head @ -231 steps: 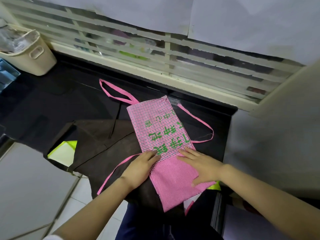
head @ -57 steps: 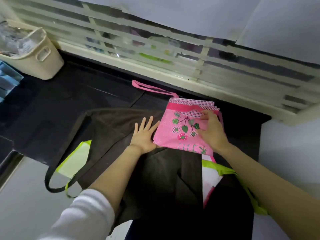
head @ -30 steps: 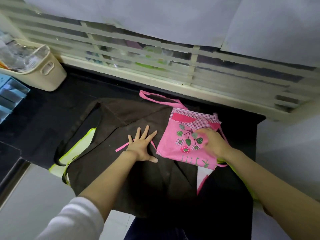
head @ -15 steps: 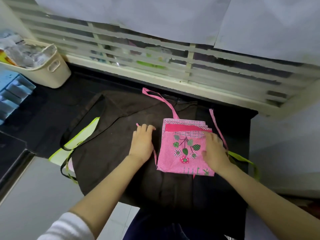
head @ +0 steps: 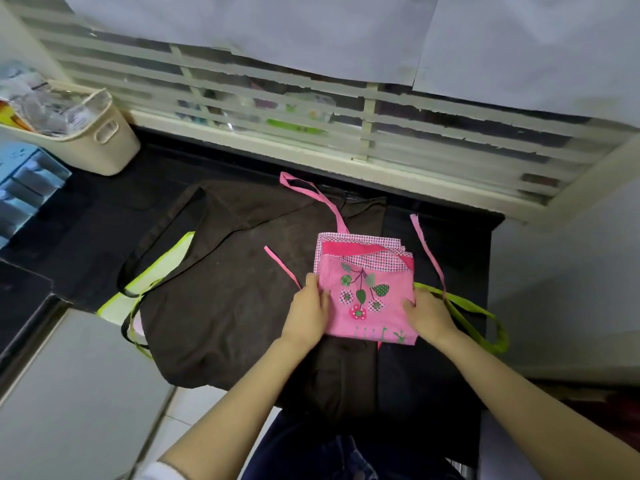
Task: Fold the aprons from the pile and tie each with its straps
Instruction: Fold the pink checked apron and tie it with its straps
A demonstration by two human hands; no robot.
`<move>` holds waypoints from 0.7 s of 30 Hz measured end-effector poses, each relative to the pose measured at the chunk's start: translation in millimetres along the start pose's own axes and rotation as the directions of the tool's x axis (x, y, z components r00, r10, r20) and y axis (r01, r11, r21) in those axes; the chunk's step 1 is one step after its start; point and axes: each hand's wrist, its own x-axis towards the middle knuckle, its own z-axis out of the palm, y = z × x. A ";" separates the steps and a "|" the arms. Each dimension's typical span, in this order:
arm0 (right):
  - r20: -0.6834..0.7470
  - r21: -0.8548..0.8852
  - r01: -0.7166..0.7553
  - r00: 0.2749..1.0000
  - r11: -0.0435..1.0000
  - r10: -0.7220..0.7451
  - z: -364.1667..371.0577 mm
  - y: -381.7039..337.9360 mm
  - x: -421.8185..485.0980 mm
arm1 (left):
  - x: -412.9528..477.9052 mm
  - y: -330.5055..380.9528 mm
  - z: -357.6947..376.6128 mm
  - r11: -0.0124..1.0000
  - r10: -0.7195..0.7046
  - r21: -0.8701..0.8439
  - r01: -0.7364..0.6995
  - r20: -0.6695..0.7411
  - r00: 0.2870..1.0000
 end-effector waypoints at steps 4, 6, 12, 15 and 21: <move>0.044 0.146 0.111 0.992 0.983 -0.119 2.9 1.2 -11.9 | -15.5 -9.6 4.8 1.000 -0.024 0.014 0.025 -0.077 0.997; 0.102 0.146 0.126 0.985 0.981 -0.141 8.8 6.4 -14.2 | -18.8 -20.8 8.7 0.990 -0.137 -0.015 0.137 -0.043 0.990; 0.178 0.175 0.084 0.977 0.981 -0.116 6.4 4.6 -6.9 | -12.6 -24.2 8.7 0.954 -0.293 -0.038 0.297 0.092 0.952; 0.222 0.302 0.042 0.968 0.952 -0.113 -5.2 -2.0 5.6 | 4.5 -14.9 3.5 0.947 -0.293 -0.128 0.295 0.035 0.955; 0.153 0.417 -0.091 0.988 0.904 0.029 -18.1 -25.2 34.3 | 48.4 -3.1 -1.7 0.936 -0.287 -0.233 0.264 -0.074 0.955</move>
